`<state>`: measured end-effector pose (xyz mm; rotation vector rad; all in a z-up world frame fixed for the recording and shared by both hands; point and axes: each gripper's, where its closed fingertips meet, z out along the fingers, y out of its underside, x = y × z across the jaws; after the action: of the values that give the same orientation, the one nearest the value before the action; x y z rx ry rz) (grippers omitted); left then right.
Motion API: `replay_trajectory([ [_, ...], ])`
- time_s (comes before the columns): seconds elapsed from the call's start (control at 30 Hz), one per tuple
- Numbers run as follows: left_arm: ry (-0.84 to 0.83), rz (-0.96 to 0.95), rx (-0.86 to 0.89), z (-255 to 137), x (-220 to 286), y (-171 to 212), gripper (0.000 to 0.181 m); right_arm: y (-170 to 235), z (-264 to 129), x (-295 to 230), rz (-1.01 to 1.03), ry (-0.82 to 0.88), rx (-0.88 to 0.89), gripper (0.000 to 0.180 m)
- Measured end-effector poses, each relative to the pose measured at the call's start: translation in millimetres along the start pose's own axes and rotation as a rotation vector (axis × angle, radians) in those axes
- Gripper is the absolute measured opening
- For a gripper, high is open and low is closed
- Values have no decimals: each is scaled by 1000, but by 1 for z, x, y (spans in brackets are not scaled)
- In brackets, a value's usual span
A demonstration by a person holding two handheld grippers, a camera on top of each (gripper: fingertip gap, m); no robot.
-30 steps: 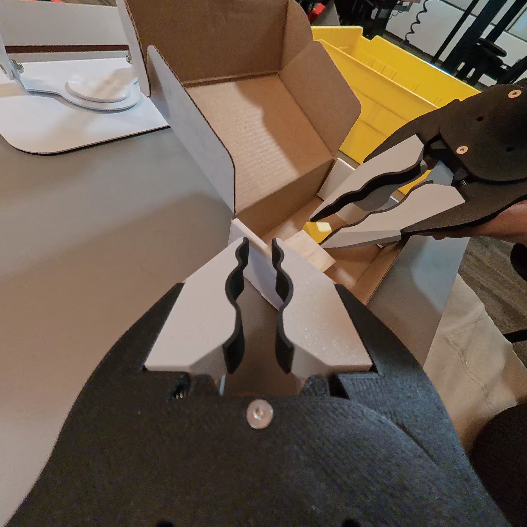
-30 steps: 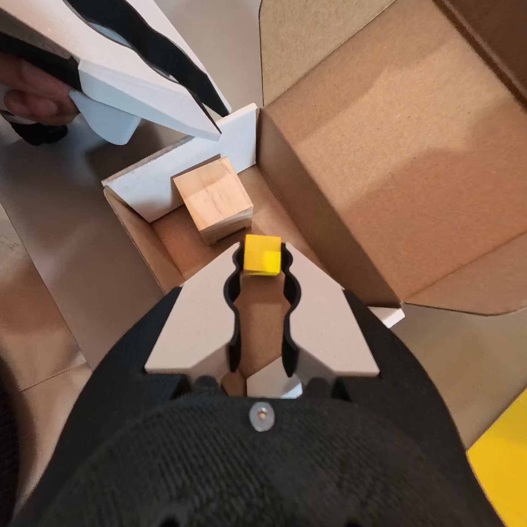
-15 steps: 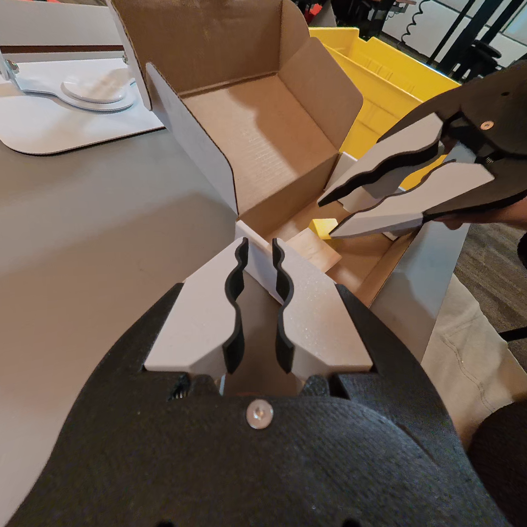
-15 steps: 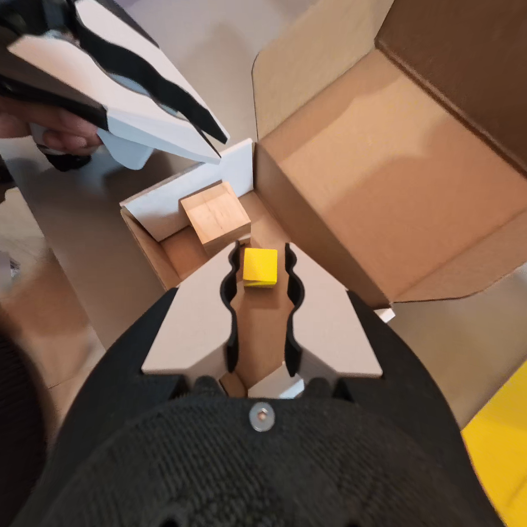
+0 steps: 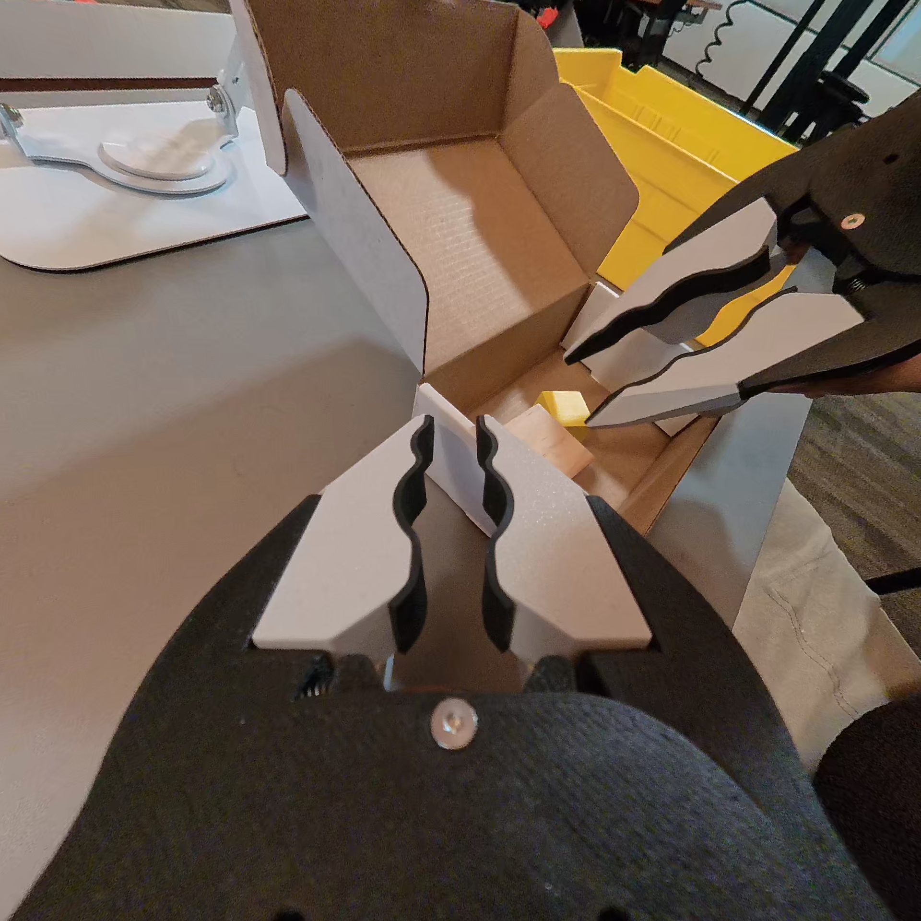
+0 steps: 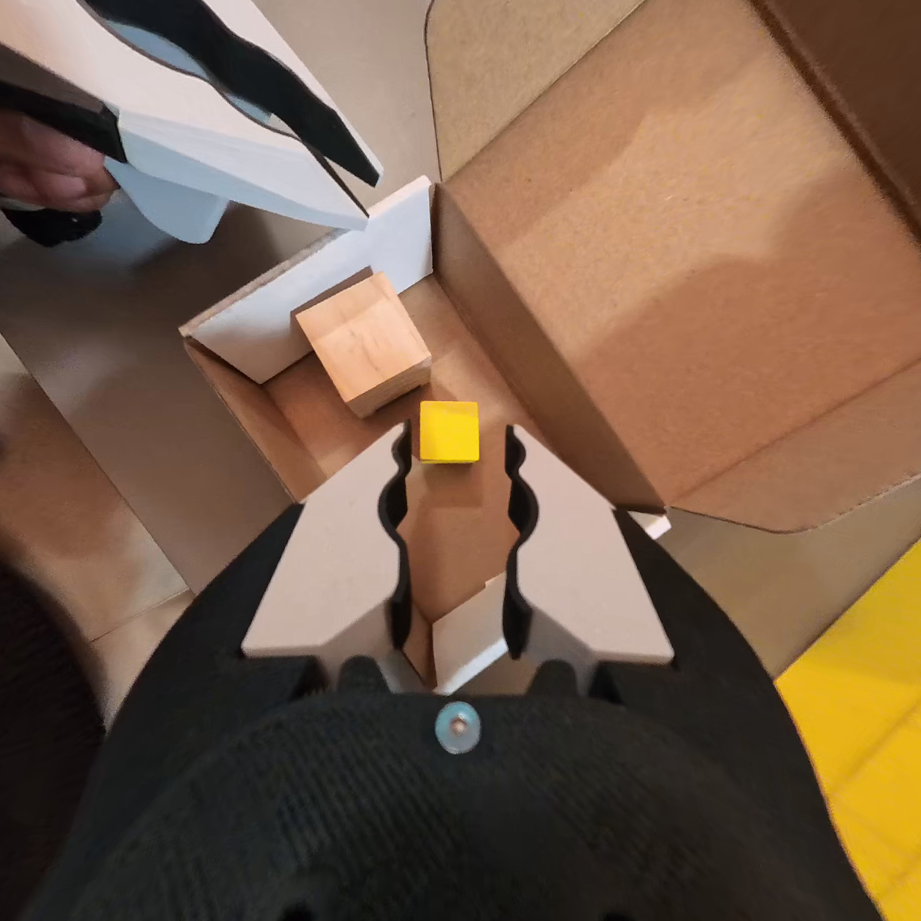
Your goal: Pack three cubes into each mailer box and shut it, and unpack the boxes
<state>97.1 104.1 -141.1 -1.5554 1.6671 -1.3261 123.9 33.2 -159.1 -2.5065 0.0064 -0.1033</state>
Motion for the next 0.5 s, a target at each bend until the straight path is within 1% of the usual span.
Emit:
replay_trajectory([
  [0.3, -5, 8, 1, 0, 0, 0, 15, 3, -3, 4, -3, 23, -30, 37],
  [0.5, -8, 12, 3, -2, 2, 1, 14, 4, -2, 3, 4, 2, -50, 39],
])
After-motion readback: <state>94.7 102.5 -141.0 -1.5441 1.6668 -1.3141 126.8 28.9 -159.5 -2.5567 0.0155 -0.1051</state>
